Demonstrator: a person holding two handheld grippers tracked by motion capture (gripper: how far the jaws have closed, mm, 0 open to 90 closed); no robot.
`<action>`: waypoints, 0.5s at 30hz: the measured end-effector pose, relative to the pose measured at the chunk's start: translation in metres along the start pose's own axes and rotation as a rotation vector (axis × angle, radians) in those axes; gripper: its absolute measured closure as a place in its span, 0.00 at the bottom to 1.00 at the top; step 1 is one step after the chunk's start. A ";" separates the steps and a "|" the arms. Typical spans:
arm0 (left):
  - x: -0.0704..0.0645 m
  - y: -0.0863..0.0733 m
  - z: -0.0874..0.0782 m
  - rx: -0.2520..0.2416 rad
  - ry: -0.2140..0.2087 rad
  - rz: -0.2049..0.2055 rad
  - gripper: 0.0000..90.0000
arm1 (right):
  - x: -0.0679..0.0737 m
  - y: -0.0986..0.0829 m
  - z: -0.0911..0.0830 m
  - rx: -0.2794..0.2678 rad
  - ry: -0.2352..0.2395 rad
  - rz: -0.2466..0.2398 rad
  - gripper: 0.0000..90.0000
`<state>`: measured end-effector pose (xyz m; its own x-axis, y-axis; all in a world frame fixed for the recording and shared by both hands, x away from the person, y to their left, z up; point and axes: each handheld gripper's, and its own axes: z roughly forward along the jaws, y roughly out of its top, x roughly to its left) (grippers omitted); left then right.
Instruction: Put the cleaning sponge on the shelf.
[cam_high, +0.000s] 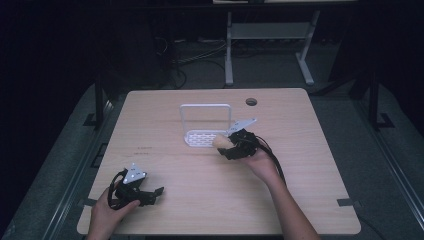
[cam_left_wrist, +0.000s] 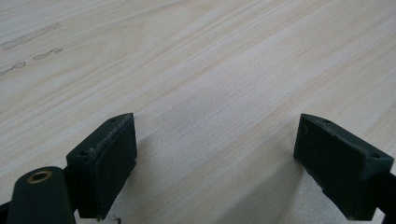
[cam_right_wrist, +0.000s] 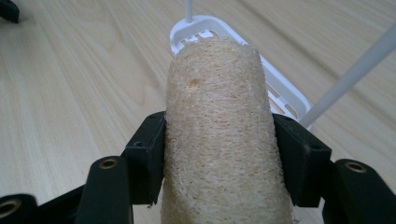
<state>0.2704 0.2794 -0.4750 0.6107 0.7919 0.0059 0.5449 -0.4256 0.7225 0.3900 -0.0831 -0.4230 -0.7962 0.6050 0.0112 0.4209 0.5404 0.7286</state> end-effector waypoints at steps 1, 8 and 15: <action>0.000 0.000 0.000 0.000 0.000 0.000 0.14 | 0.001 0.001 0.001 -0.003 0.000 0.007 0.44; 0.000 0.000 0.000 0.000 0.000 0.000 0.14 | 0.003 0.011 0.012 -0.017 -0.010 0.010 0.44; 0.000 0.000 0.000 0.000 0.000 0.000 0.14 | 0.004 0.021 0.024 -0.012 -0.012 0.015 0.44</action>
<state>0.2703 0.2794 -0.4750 0.6107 0.7918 0.0060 0.5450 -0.4258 0.7222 0.4065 -0.0556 -0.4247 -0.7846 0.6199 0.0134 0.4270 0.5244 0.7367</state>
